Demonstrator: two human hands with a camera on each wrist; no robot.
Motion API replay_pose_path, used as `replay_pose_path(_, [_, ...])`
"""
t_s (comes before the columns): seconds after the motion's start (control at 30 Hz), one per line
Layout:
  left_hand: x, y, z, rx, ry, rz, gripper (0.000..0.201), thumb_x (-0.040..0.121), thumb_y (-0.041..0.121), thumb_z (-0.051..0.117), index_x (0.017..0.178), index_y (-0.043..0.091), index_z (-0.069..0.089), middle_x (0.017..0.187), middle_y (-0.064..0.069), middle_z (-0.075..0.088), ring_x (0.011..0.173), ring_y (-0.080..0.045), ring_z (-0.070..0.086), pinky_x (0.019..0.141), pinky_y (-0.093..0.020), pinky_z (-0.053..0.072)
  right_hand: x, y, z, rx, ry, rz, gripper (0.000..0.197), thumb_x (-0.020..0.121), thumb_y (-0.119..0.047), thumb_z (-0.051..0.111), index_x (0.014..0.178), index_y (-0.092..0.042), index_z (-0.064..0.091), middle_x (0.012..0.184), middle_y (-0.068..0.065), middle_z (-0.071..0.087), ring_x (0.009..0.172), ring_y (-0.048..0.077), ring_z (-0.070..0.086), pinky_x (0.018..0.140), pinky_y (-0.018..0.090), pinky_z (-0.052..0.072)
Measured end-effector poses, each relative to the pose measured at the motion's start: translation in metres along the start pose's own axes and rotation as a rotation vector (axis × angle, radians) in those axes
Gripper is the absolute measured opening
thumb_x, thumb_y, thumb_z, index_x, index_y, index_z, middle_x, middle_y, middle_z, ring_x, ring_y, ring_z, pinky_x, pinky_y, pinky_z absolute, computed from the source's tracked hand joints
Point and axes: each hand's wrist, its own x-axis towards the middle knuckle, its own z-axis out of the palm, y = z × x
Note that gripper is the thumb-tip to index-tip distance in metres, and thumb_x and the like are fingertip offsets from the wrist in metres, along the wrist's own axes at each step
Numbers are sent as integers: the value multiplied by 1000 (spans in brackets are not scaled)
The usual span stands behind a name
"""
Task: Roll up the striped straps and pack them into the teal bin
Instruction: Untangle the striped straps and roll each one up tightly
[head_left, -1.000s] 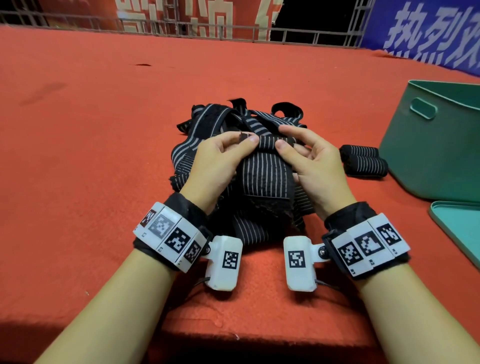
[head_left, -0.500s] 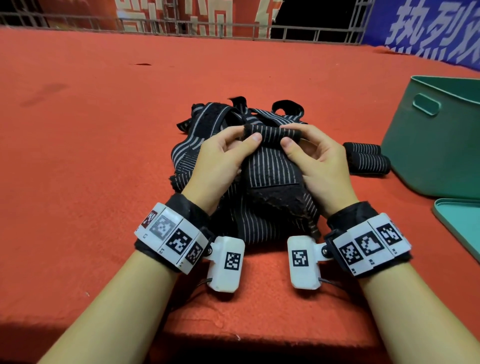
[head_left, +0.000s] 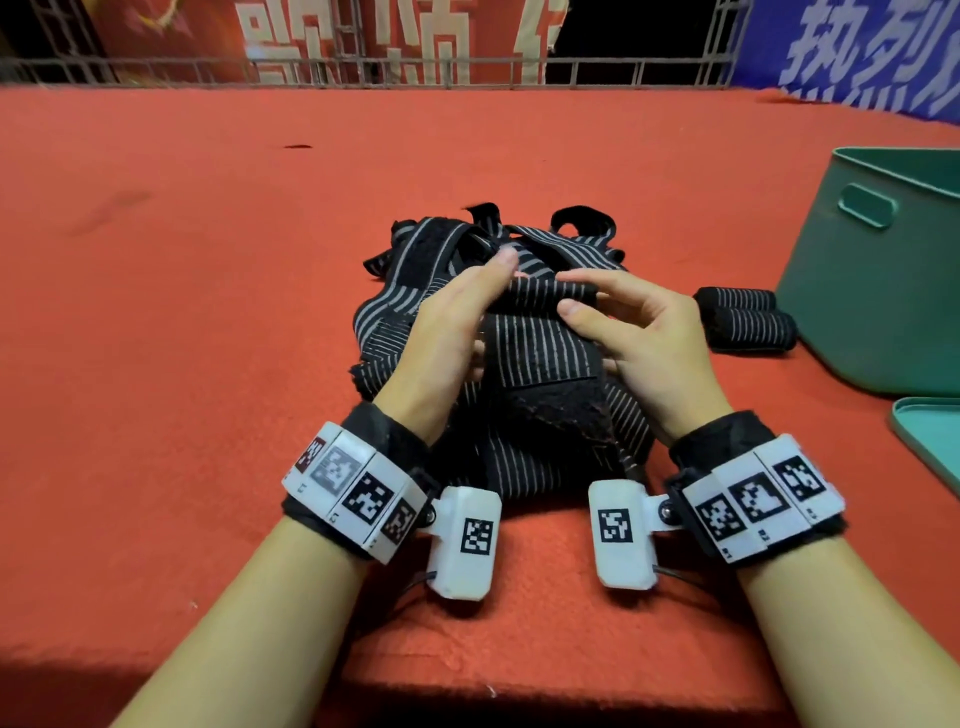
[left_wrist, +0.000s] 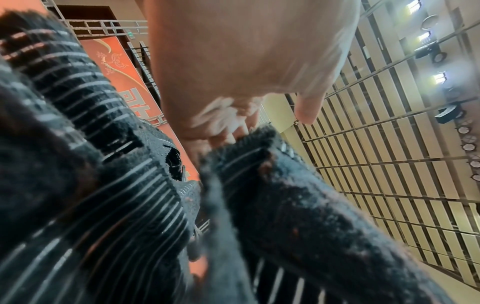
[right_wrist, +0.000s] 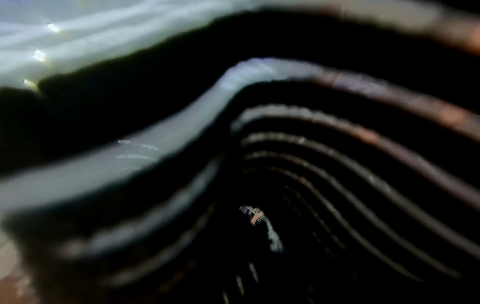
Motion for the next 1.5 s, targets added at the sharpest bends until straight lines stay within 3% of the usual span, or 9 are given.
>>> replay_pose_path(0.2, [5,-11,0,23,70,130,17,102,20,61,108,11,74,107,-13,73,98,-21,69,95,-43,55,-1,1,-2,-6,-19,37,25,90,0,72,108,-17,79,108,11,77,100,34,74,74,43,63])
replay_pose_path(0.4, [8,-12,-1,5,90,237,26,103,7,56,129,10,61,120,-15,71,112,-28,69,96,-40,57,-1,-8,-2,83,-111,249,28,97,-39,66,115,-18,73,99,-3,77,75,9,69,56,18,49])
replay_pose_path(0.53, [12,-11,-8,-23,294,297,22,102,5,58,123,10,64,114,-10,74,108,-21,71,97,-41,57,-5,-7,3,-74,-250,215,23,96,-32,69,113,-17,74,107,3,78,100,18,75,82,30,56])
replay_pose_path(0.7, [13,-9,-19,26,454,410,22,96,9,62,114,19,66,117,-10,72,111,-22,70,101,-51,54,-4,-3,4,-205,-178,164,18,91,-36,74,103,-22,75,82,-14,72,69,-6,61,58,12,45])
replay_pose_path(0.83, [14,-8,-25,7,525,426,23,93,9,63,114,19,67,114,-12,73,107,-25,71,98,-53,56,-5,-3,1,-359,-263,77,22,93,-32,74,89,-10,75,86,13,74,77,11,65,73,32,51])
replay_pose_path(1.0, [14,-7,-24,1,509,420,24,96,5,61,118,13,65,115,-14,72,106,-23,71,97,-50,57,-8,-2,4,-48,-349,262,11,100,-12,63,105,-10,73,98,5,77,89,12,71,81,28,57])
replay_pose_path(1.13, [15,-6,-24,-17,456,410,24,100,0,57,122,8,62,109,-7,72,96,-10,69,87,-34,60,-6,-5,-2,-318,-246,234,28,85,-37,81,106,-22,70,98,-1,76,80,2,70,66,29,61])
replay_pose_path(1.3, [11,-5,-15,92,230,419,23,98,2,57,118,11,63,120,-12,69,109,-18,67,99,-47,56,3,-14,-4,-211,-44,95,51,86,-47,77,129,-25,63,123,-7,70,113,3,67,97,35,57])
replay_pose_path(1.5, [6,-6,-7,173,35,400,26,96,-5,58,113,14,65,120,-12,69,107,-17,67,85,-32,58,1,-13,-1,-83,-53,-46,21,96,-14,71,116,-20,74,107,0,77,98,16,73,66,30,60])
